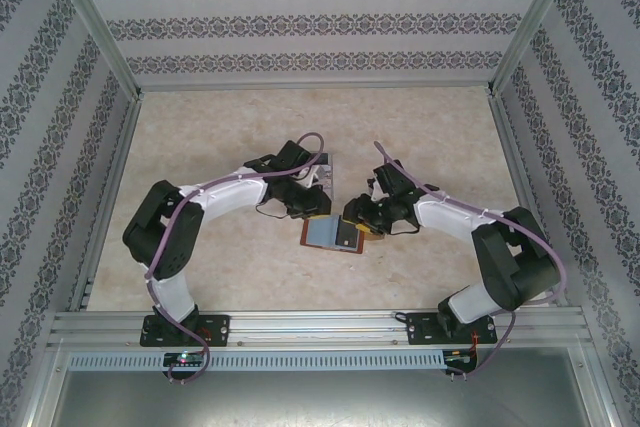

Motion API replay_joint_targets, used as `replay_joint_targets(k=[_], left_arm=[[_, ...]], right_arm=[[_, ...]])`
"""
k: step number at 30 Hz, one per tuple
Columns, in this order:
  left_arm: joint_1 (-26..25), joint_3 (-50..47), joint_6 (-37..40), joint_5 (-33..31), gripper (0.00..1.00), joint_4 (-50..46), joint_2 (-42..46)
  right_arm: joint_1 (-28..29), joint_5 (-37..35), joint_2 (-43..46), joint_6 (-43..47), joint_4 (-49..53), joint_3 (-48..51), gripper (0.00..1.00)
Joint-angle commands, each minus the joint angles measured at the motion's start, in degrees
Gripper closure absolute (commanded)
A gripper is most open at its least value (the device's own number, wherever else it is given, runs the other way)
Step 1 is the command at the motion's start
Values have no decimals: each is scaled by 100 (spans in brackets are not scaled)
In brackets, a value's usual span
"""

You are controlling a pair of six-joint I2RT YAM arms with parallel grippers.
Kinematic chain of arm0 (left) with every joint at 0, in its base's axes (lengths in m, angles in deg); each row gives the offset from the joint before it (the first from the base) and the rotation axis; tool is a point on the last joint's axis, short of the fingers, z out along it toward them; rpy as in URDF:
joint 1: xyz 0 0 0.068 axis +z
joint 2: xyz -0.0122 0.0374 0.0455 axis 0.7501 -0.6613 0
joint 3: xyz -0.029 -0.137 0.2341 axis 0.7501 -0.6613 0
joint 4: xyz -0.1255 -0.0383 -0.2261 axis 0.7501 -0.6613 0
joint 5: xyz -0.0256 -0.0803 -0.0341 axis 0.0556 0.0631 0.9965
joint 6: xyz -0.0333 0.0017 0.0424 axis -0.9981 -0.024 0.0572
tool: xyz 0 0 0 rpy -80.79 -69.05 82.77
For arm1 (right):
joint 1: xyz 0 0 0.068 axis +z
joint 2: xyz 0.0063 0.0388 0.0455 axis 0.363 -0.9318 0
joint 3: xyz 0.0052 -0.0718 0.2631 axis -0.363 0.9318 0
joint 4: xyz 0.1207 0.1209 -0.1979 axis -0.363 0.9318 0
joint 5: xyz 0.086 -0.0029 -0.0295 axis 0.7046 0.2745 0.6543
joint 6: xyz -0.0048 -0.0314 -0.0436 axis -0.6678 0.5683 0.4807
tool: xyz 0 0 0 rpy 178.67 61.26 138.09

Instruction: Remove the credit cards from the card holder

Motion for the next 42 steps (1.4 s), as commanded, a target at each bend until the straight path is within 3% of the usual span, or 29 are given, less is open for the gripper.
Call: replay_joint_targets(k=[1, 11, 42], left_arm=[[-163, 213, -167, 213, 82, 278, -223], [-315, 214, -427, 472, 77, 615, -580], [-387, 107, -519, 248, 82, 487, -1120]], right_arm=[[-62, -109, 73, 182, 167, 129, 52], [-90, 9, -75, 223, 8, 185, 53], [-33, 106, -369, 137, -239, 98, 54]])
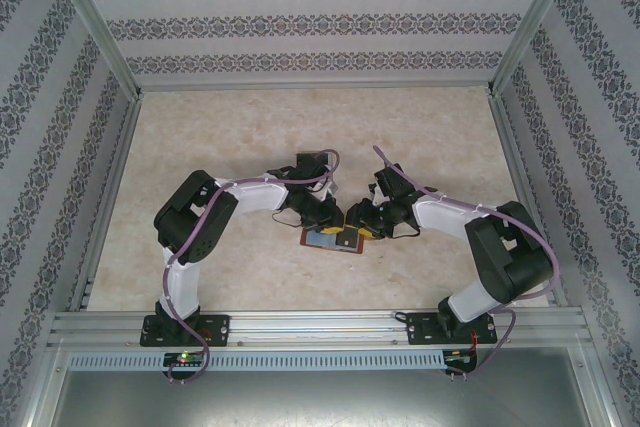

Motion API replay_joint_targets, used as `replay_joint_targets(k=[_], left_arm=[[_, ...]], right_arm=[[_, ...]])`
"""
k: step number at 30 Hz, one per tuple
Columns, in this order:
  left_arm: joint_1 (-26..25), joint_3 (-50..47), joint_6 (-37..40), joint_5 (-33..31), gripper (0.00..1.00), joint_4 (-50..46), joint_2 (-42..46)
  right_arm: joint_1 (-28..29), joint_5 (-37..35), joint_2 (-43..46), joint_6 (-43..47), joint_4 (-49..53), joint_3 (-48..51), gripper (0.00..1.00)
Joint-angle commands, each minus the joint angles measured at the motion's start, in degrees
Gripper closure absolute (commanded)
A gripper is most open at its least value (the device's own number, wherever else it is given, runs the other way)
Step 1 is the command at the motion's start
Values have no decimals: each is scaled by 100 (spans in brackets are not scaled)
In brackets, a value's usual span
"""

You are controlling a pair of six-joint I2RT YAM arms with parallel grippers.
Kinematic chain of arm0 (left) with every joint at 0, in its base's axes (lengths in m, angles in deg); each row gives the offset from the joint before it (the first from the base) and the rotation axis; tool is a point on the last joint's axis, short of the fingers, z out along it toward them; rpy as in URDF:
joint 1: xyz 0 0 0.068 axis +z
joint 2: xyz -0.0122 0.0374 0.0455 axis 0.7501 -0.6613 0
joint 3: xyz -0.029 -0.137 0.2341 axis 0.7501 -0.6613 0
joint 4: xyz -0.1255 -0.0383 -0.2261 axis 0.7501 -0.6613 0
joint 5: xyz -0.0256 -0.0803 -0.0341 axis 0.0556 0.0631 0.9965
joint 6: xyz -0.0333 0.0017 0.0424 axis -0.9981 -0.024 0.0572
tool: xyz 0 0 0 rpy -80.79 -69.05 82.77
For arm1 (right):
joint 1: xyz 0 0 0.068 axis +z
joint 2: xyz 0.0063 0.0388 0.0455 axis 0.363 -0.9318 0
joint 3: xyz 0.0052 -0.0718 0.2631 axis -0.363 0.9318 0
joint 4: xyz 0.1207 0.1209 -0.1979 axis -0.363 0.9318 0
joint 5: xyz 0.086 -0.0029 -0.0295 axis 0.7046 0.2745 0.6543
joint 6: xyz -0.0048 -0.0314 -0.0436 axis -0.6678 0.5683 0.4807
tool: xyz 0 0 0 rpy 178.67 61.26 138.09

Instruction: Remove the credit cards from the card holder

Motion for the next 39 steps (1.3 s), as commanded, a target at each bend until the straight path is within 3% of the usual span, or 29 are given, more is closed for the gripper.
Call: replay_joint_targets(k=[1, 24, 39], left_arm=[[-81, -10, 90, -185, 82, -163, -81], [-81, 165, 575, -934, 81, -1122, 185], [-29, 53, 244, -741, 77, -555, 640]], right_arm=[[29, 88, -119, 45, -69, -35, 54], [68, -400, -176, 243, 617, -168, 50], [268, -369, 276, 50, 629, -391, 51]])
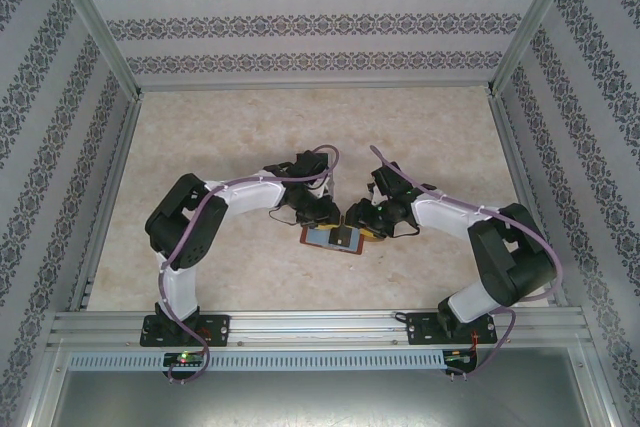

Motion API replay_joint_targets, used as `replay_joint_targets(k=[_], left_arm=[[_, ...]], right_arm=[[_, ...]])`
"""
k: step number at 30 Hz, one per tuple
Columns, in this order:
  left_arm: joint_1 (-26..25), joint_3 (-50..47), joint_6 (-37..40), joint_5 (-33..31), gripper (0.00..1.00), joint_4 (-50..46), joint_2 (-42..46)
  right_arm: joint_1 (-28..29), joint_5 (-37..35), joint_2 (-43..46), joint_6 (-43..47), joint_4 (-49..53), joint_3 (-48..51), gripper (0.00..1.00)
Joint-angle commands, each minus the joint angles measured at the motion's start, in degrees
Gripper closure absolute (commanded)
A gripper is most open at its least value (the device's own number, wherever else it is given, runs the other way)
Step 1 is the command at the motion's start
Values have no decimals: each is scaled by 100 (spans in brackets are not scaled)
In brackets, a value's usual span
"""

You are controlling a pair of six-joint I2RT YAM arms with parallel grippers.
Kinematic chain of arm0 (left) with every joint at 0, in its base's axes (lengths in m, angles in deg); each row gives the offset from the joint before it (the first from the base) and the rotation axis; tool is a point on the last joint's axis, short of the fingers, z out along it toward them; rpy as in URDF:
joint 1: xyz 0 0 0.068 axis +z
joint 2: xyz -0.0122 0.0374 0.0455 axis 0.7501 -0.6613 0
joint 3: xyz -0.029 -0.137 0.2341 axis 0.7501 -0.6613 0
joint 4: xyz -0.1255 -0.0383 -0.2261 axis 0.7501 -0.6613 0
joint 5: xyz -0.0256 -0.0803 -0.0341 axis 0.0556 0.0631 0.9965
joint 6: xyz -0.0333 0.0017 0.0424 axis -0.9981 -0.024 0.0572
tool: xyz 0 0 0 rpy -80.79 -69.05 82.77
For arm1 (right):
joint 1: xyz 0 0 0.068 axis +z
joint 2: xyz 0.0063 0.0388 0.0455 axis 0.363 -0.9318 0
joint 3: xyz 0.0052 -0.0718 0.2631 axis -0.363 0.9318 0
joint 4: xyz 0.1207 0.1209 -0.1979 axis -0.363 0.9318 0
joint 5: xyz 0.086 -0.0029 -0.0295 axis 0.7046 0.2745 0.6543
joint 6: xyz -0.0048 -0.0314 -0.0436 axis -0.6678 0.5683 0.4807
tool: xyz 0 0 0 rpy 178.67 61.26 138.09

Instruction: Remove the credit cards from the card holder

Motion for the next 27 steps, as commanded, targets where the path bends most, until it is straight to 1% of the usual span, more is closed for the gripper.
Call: replay_joint_targets(k=[1, 7, 13, 17, 27], left_arm=[[26, -110, -106, -47, 77, 128, 231], [121, -274, -161, -2, 77, 257, 200], [163, -405, -287, 215, 76, 563, 99], [180, -468, -313, 276, 76, 680, 33], [189, -550, -417, 490, 75, 958, -83]], right_arm=[[143, -90, 141, -90, 105, -196, 51], [313, 10, -33, -151, -24, -371, 52], [331, 7, -334, -141, -94, -417, 53], [343, -160, -492, -68, 29, -402, 53], [352, 31, -713, -110, -251, -285, 54]])
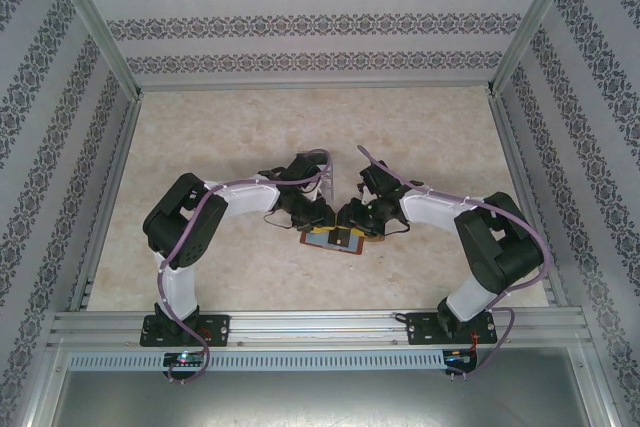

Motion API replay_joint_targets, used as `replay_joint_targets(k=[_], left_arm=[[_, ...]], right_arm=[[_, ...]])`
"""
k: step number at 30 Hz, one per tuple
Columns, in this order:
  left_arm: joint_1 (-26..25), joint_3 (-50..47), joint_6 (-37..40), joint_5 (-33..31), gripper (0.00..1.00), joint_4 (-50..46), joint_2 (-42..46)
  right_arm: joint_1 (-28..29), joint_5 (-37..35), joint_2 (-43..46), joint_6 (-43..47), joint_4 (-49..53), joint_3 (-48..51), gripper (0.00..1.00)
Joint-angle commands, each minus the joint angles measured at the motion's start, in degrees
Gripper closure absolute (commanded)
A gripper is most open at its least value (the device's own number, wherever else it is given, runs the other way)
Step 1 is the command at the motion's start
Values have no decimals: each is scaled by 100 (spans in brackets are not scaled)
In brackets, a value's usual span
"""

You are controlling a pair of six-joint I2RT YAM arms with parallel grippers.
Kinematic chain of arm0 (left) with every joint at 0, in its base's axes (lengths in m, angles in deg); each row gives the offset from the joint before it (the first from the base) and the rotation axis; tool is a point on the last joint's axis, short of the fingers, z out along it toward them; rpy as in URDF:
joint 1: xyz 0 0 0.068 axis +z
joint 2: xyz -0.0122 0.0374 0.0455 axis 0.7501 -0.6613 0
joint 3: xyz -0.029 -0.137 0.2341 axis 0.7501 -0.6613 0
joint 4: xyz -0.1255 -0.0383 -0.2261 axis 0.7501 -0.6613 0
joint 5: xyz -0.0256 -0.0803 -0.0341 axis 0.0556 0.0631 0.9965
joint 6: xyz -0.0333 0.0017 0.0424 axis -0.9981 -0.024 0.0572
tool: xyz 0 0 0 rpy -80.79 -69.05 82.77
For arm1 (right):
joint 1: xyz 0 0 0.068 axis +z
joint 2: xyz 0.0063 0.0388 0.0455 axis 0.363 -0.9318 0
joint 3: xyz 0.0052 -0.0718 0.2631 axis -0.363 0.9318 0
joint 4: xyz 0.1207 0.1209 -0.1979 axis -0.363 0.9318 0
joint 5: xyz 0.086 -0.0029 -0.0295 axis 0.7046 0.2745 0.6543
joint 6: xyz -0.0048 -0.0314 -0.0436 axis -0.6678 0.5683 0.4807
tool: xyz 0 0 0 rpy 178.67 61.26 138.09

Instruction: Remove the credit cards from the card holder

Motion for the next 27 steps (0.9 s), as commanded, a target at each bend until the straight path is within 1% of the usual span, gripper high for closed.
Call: replay_joint_targets(k=[1, 10, 12, 19, 22, 27], left_arm=[[25, -60, -115, 292, 75, 450, -60], [25, -177, -405, 631, 81, 1019, -48], [25, -209, -436, 674, 81, 1091, -54], [25, -264, -443, 684, 89, 1118, -24], [30, -241, -287, 637, 90, 916, 47], [68, -104, 301, 245, 91, 13, 190]], right_arm=[[80, 12, -158, -6, -108, 34, 54], [79, 65, -130, -52, -198, 88, 55], [79, 65, -132, -56, -211, 95, 56], [72, 46, -111, -56, -216, 138, 56], [74, -34, -102, 1, -97, 113, 56], [65, -270, -83, 147, 195, 52, 56]])
